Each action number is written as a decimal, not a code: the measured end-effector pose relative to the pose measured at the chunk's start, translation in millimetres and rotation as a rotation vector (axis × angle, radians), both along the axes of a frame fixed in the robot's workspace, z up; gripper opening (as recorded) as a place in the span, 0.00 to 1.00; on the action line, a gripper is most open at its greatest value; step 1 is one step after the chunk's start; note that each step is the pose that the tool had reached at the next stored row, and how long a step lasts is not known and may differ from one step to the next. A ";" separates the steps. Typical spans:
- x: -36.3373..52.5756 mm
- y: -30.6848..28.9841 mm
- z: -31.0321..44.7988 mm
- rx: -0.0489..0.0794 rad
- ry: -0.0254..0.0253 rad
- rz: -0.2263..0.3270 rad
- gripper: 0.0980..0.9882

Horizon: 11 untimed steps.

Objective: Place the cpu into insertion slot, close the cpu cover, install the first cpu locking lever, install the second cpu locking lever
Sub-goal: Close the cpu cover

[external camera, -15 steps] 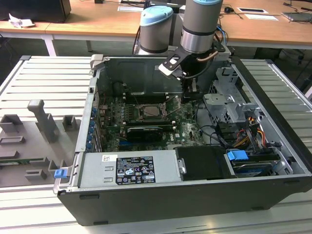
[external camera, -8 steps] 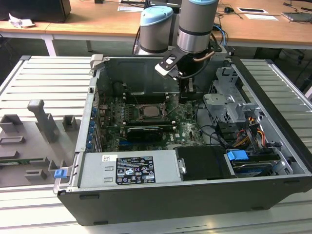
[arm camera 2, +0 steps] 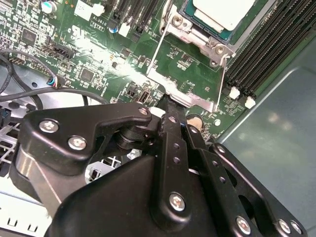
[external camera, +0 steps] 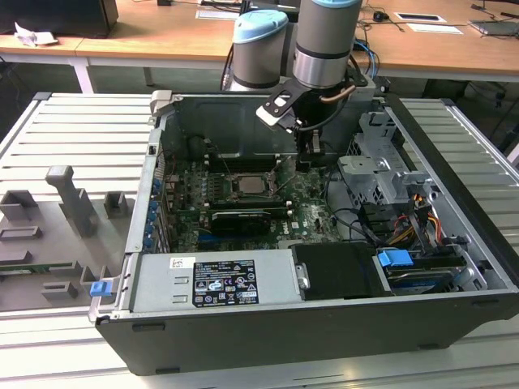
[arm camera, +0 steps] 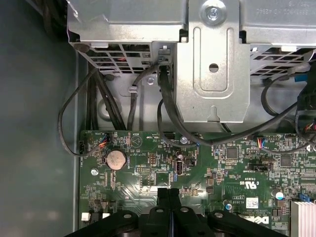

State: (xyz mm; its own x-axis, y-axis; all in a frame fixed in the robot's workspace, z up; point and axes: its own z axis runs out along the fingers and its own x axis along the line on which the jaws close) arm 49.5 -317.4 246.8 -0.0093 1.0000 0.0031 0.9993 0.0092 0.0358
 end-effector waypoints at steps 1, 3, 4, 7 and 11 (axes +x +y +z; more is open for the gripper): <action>-0.3 0.0 0.0 0.000 0.0000 0.000 0.01; -0.8 0.0 0.0 0.000 0.0000 0.000 0.01; -1.0 0.0 0.0 0.000 0.0000 0.000 0.01; -2.2 0.0 0.0 0.000 0.0000 0.000 0.01; -3.3 0.0 0.0 0.000 0.0000 0.000 0.01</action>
State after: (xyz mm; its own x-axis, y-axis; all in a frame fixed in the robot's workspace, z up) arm 46.3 -317.4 246.8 -0.0092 1.0000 0.0031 0.9993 0.0091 0.0358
